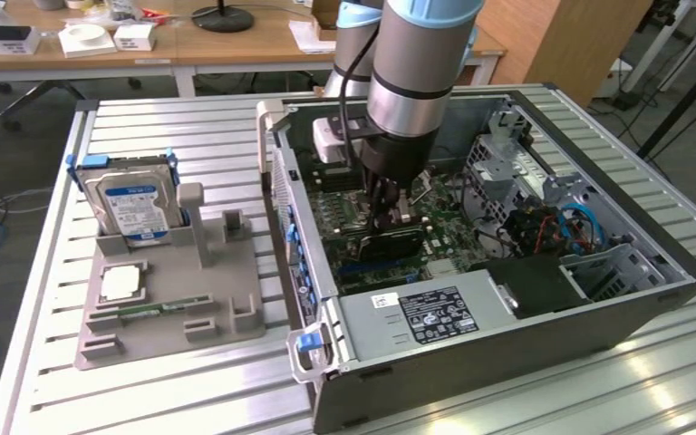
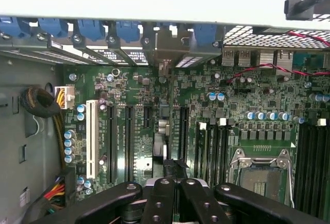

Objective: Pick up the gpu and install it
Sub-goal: 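Press down on the gpu until it lock into place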

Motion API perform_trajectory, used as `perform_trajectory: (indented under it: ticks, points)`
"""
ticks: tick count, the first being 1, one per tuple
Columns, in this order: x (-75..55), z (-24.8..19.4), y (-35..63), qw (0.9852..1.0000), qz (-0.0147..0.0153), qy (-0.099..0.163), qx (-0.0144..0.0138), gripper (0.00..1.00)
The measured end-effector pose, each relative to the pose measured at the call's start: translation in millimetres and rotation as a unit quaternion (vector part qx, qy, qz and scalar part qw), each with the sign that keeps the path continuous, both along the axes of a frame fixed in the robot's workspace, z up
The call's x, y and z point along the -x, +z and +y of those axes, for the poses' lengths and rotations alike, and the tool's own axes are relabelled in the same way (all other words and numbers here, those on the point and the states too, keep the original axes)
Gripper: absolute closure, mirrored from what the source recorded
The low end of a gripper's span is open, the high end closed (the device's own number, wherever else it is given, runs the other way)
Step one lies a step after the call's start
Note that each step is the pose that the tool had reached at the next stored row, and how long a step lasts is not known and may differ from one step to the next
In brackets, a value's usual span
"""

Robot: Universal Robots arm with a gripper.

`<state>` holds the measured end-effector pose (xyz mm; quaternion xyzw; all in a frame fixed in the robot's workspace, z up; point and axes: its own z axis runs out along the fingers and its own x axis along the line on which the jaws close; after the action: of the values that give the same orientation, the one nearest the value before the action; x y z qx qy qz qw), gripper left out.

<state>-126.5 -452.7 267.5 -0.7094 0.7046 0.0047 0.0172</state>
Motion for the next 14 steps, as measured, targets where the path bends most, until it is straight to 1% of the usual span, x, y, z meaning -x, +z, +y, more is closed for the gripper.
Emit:
perform_trajectory:
  ticks: [14]
  points:
    - [0.2,0.0,-1.9,1.0,-0.0001,0.0,0.0,0.9]
